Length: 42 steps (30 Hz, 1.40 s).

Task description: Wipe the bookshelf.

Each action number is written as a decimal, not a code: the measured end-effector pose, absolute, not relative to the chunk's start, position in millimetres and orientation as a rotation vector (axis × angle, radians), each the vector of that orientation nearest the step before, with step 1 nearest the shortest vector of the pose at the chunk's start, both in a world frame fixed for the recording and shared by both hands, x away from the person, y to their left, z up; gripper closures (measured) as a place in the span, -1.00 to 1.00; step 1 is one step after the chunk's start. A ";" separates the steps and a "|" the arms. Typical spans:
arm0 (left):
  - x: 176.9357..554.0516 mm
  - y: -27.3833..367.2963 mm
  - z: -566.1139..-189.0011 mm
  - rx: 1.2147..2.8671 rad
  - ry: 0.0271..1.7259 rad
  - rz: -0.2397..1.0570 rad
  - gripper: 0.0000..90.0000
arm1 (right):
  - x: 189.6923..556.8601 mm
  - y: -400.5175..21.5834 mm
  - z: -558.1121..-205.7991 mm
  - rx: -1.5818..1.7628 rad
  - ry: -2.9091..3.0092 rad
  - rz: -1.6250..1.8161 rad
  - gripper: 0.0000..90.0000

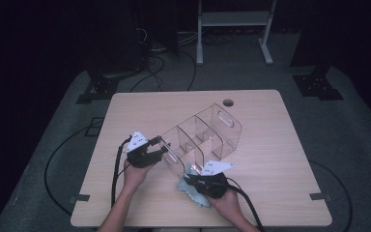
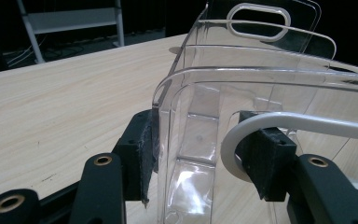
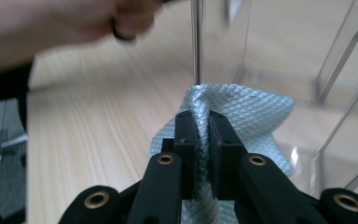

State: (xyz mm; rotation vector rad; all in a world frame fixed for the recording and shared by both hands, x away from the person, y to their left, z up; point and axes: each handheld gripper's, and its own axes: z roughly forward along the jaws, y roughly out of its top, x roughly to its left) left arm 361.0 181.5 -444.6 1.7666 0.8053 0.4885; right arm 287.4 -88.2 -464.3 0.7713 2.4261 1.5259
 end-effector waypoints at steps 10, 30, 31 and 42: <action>360.9 181.1 -444.6 1.768 0.804 0.496 0.05 | 290.2 -84.4 -481.9 0.812 2.486 1.475 0.83; 360.6 180.3 -444.8 1.770 0.805 0.502 0.06 | 286.8 -89.2 -402.2 0.709 2.302 1.624 0.85; 360.4 180.1 -444.7 1.770 0.806 0.503 0.06 | 286.4 -89.2 -401.5 0.705 2.302 1.623 0.85; 361.9 179.7 -445.1 1.771 0.808 0.514 0.06 | 284.1 -85.5 -440.2 0.766 2.377 1.545 0.86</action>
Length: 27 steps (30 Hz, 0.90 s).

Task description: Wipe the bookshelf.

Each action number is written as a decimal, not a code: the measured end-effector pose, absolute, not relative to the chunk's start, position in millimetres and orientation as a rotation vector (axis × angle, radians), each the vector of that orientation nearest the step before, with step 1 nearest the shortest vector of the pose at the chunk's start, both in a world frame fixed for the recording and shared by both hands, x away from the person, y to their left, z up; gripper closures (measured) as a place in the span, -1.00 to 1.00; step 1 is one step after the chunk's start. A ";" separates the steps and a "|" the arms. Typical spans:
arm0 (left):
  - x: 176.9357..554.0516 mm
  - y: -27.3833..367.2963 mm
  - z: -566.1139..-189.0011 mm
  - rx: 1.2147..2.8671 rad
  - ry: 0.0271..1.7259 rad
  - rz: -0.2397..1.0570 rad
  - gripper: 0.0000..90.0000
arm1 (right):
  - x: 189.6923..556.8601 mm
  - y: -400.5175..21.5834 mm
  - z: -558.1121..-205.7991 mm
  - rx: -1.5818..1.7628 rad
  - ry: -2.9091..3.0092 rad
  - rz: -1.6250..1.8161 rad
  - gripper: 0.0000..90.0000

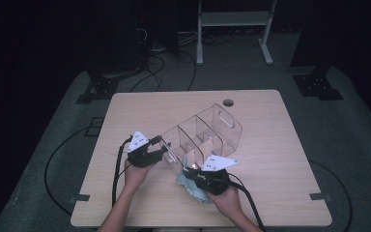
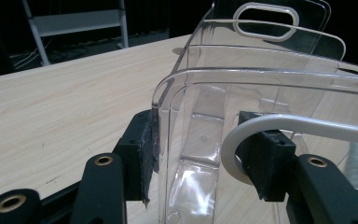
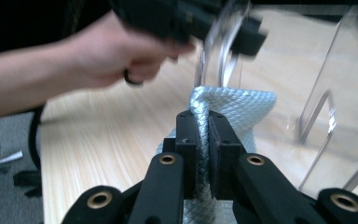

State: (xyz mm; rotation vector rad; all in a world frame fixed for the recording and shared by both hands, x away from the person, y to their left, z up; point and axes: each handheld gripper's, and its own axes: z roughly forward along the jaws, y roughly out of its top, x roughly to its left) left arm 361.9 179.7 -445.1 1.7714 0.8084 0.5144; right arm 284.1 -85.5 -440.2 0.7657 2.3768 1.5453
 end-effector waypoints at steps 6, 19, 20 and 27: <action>362.6 180.2 -445.3 1.769 0.816 0.520 0.06 | 287.2 -80.0 -460.7 0.786 2.409 1.521 0.85; 360.0 183.6 -442.7 1.772 0.802 0.514 0.01 | 290.9 -81.6 -474.4 0.820 2.489 1.498 0.85; 358.7 184.1 -442.0 1.774 0.802 0.516 0.00 | 290.8 -85.0 -472.8 0.821 2.485 1.524 0.85; 346.0 189.3 -433.7 1.806 0.785 0.538 -0.08 | 294.7 -118.1 -458.6 0.882 2.410 1.556 0.85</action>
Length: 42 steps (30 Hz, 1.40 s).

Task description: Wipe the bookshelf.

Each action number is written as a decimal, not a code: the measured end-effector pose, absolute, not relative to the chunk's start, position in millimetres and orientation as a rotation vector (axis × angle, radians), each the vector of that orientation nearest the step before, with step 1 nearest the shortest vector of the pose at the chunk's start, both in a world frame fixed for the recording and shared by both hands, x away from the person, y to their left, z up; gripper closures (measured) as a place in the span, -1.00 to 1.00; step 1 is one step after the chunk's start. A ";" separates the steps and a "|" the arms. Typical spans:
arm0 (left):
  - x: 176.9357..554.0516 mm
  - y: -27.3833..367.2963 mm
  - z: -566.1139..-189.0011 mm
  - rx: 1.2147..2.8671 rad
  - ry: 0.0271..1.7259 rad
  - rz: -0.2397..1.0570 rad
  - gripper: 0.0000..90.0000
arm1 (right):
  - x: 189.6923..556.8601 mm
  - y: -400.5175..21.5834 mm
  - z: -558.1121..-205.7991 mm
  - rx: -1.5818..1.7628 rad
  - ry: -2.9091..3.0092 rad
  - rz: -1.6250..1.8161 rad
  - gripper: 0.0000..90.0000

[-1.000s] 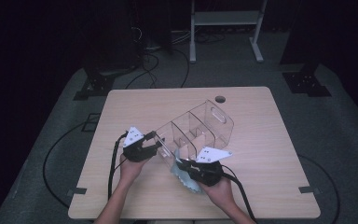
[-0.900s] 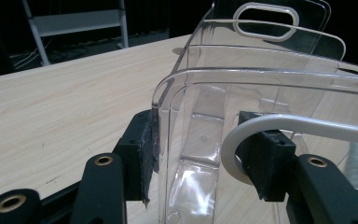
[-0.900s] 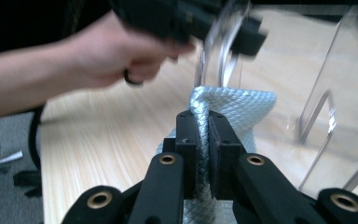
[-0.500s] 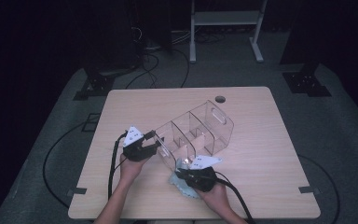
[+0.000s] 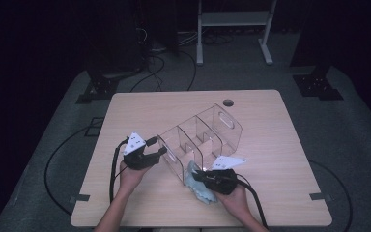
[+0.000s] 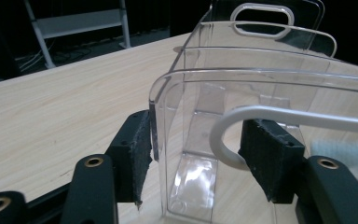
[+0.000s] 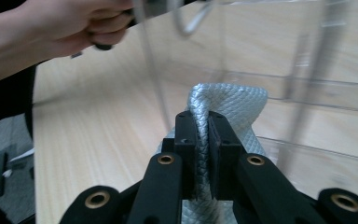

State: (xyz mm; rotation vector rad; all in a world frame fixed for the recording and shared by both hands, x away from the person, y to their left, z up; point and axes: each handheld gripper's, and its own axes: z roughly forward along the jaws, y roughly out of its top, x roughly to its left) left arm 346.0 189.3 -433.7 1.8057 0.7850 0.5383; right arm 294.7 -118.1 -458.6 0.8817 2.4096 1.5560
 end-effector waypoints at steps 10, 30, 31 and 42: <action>316.8 189.1 -432.8 1.799 0.748 0.496 -0.08 | 300.0 -159.8 -451.9 0.964 2.320 1.555 0.85; 284.3 151.9 -431.4 1.839 0.647 0.421 -0.20 | 309.0 -232.7 -458.1 1.131 2.192 1.425 0.85; 284.1 149.7 -431.7 1.841 0.645 0.423 -0.21 | 309.4 -236.8 -458.6 1.136 2.184 1.420 0.85; 284.9 134.6 -431.9 1.850 0.692 0.467 -0.03 | 309.2 -262.6 -460.1 1.214 2.123 1.398 0.85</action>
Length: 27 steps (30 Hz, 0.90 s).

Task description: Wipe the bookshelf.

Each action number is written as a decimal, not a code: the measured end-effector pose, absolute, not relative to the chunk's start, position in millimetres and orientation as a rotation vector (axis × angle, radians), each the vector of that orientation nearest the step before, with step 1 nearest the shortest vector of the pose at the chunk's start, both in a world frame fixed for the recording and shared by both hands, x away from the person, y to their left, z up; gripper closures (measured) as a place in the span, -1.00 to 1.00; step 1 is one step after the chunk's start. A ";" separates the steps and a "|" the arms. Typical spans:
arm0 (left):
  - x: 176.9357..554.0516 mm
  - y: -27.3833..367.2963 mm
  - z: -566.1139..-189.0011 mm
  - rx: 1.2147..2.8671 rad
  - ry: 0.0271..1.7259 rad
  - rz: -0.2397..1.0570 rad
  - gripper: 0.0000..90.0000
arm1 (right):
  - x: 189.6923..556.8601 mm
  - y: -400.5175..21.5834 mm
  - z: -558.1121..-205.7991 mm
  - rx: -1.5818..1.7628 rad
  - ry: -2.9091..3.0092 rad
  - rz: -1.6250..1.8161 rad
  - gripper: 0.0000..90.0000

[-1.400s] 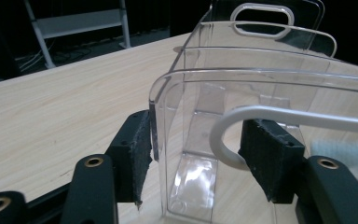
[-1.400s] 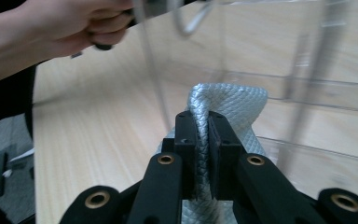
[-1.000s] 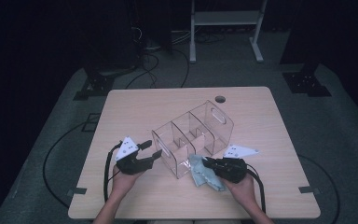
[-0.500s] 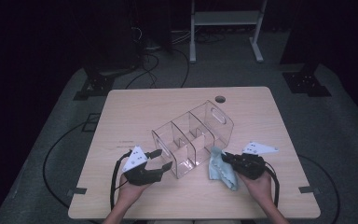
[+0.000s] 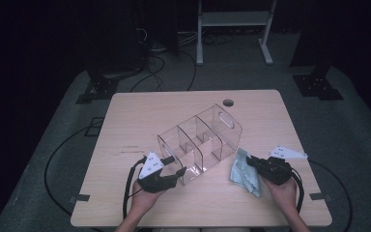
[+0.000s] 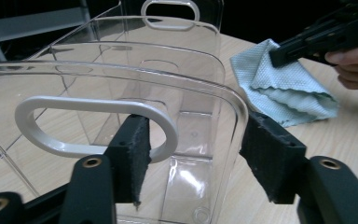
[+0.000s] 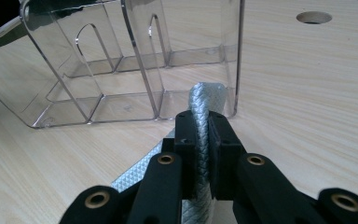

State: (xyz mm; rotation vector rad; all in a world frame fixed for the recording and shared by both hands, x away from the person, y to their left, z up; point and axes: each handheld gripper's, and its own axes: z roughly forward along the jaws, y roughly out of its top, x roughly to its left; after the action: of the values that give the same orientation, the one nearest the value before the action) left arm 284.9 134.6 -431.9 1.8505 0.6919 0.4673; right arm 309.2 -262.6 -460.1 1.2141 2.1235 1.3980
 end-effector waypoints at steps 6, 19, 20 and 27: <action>285.0 134.9 -432.5 1.852 0.694 0.456 0.06 | 309.5 -265.3 -459.9 1.219 2.113 1.389 0.85; 280.9 151.8 -431.7 1.888 0.584 0.381 0.07 | 305.7 -276.3 -457.0 1.245 2.079 1.378 0.85; 281.0 153.5 -431.5 1.891 0.577 0.372 0.07 | 305.5 -276.5 -456.9 1.246 2.078 1.379 0.85; 286.2 166.2 -430.9 1.888 0.598 0.384 0.00 | 302.9 -267.2 -456.1 1.199 2.107 1.367 0.85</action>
State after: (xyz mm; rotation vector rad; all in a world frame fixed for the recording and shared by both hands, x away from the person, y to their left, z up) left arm 286.2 166.2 -430.9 1.8877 0.5977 0.3842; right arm 302.9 -267.2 -456.1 1.1995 2.1068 1.3665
